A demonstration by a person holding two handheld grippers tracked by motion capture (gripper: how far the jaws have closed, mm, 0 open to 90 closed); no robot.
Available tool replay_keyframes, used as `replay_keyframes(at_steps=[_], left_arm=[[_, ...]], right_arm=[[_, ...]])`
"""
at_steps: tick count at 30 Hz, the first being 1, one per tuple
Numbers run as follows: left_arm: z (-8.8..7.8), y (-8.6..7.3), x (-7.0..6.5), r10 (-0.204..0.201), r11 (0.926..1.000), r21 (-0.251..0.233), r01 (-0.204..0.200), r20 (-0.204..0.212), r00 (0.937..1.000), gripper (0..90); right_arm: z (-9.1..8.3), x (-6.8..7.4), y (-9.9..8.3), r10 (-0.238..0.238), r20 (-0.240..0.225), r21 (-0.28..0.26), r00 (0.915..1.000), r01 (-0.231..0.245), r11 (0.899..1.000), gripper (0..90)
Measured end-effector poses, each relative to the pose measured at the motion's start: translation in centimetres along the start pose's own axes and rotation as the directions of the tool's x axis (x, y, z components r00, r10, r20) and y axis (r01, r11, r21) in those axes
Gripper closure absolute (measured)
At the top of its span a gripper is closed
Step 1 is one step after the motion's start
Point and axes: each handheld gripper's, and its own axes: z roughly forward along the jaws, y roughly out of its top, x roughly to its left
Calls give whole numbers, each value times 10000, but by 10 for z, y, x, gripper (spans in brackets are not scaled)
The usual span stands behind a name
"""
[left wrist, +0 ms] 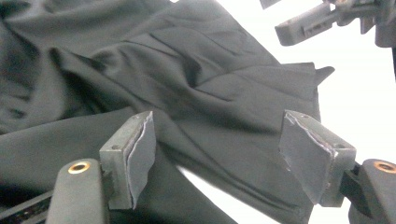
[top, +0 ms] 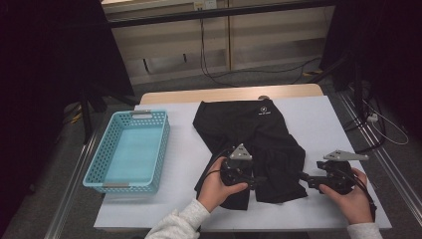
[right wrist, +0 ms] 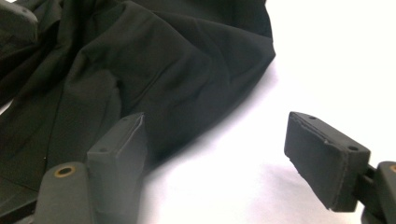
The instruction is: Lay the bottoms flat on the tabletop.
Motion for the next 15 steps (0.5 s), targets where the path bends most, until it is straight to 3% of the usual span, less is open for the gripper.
replay_keyframes(at_steps=[7,13,15], left_arm=[[13,-5,1,138,9994,307,-132,-209,9997,310],[22,-9,0,763,9960,521,-725,-741,9943,323],[23,-7,-1,817,9952,595,-777,-679,9943,332]], right_arm=[[1,-1,-5,86,21,174,10000,-87,9998,214],[0,1,-5,-70,231,224,9997,65,9997,218],[-1,1,-5,-88,224,210,9997,84,9997,225]])
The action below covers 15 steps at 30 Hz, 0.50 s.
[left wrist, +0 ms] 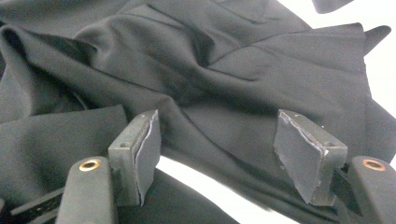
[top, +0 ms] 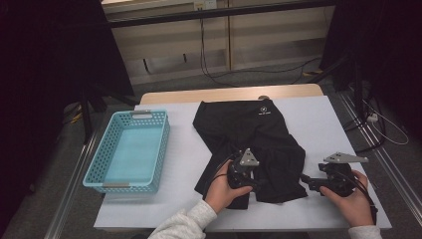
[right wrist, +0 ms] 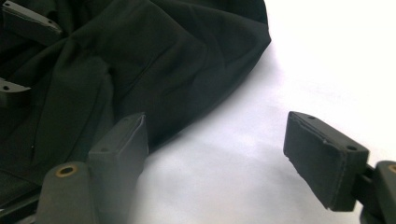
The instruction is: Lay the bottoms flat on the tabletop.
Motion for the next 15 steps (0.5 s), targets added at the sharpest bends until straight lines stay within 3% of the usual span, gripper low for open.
replay_keyframes(at_steps=[2,5,11,14,15], left_arm=[[1,1,-4,-49,10000,2,49,129,9999,357],[2,3,-8,345,9992,216,-343,-79,9994,394],[-3,3,-4,32,9995,313,-30,-58,10000,693],[-5,3,-2,-400,9981,473,397,50,9992,852],[-5,3,-2,-506,9979,416,503,51,9987,867]], right_arm=[[-1,-1,0,37,81,-81,10000,-36,10000,235],[-2,-5,-2,228,141,-66,9996,-227,9997,237],[-2,-8,-1,337,227,-116,9992,-335,9994,243],[-1,-6,0,287,244,-120,9993,-284,9995,271],[-1,-5,0,277,376,-161,9989,-271,9995,282]])
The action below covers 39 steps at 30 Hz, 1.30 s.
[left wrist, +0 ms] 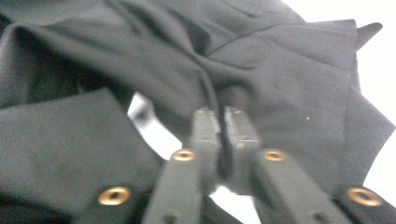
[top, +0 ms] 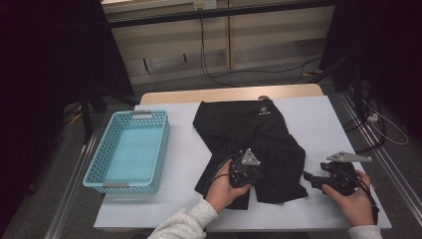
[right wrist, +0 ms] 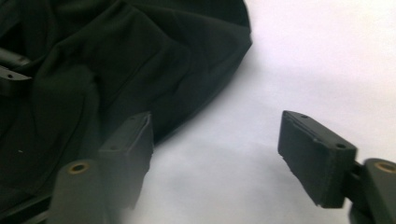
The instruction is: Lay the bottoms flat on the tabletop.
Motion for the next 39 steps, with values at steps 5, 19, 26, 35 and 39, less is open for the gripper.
replay_keyframes(at_steps=[5,19,26,35,39], left_arm=[[-4,1,-3,-277,9993,267,278,-23,9996,883],[-31,-9,19,-1367,9906,-7,1367,110,9906,881],[-33,-12,22,-1422,9898,-25,1422,43,9898,879],[-35,-12,18,-1314,9912,-151,1314,7,9913,877],[-36,-9,15,-1282,9911,-355,1287,134,9917,877]], right_arm=[[-3,0,2,142,330,-299,9994,-133,9995,290],[16,13,8,-67,53,141,10000,67,9999,341],[35,21,20,-126,-222,595,9997,139,9981,452],[34,27,25,-710,-677,768,9952,761,9941,886],[8,30,31,-1236,-589,420,9906,1262,9911,890]])
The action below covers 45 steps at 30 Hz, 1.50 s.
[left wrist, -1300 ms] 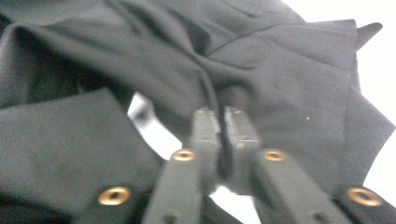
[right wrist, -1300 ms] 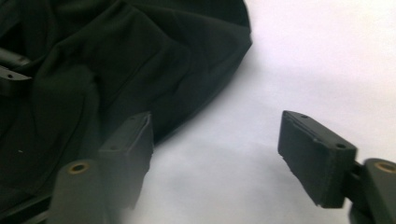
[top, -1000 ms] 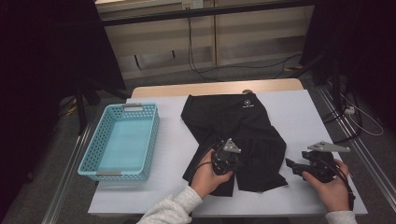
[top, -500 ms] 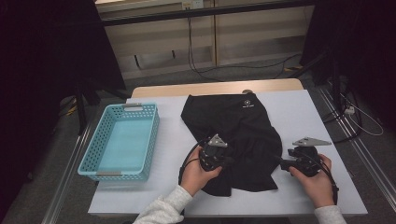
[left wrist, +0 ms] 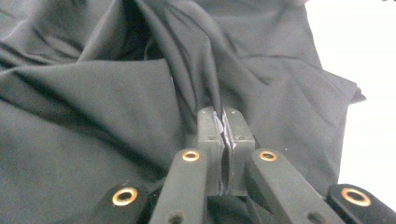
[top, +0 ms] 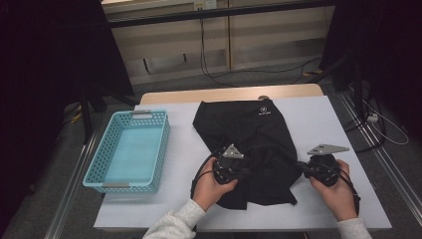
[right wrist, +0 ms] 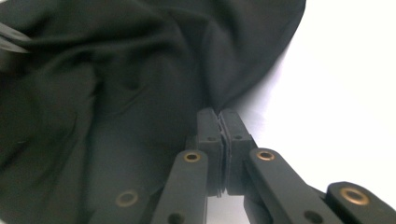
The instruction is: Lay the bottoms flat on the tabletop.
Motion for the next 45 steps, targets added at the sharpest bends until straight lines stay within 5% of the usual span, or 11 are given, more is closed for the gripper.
replay_keyframes(at_steps=[7,9,14,18,28,32,40,45], left_arm=[[8,2,-3,193,9997,-145,-191,88,9998,875],[10,1,-1,129,9999,22,-129,-209,9997,875],[10,-3,2,17,9998,180,-13,-202,9998,873],[9,-5,2,-8,9998,221,10,-110,9999,869],[10,-3,0,-4,9999,155,5,-58,10000,861],[12,-1,-3,93,9995,300,-93,1,10000,860],[17,0,-5,137,9994,308,-141,132,9998,859],[15,0,-7,163,9994,287,-170,233,9996,859]], right_arm=[[-20,-4,11,-259,415,-448,9988,278,9986,878],[-13,-4,17,-182,263,-641,9995,198,9977,874],[24,-12,16,-135,572,-400,9983,158,9991,870],[36,-13,12,-146,1023,-208,9946,168,9996,694],[-7,-14,-11,483,891,-852,9949,-407,9955,547],[-15,-16,-21,919,565,-791,9942,-873,9930,545],[1,-3,-33,736,198,521,9971,-745,9959,548],[4,2,-32,858,94,524,9963,-862,9949,698]])
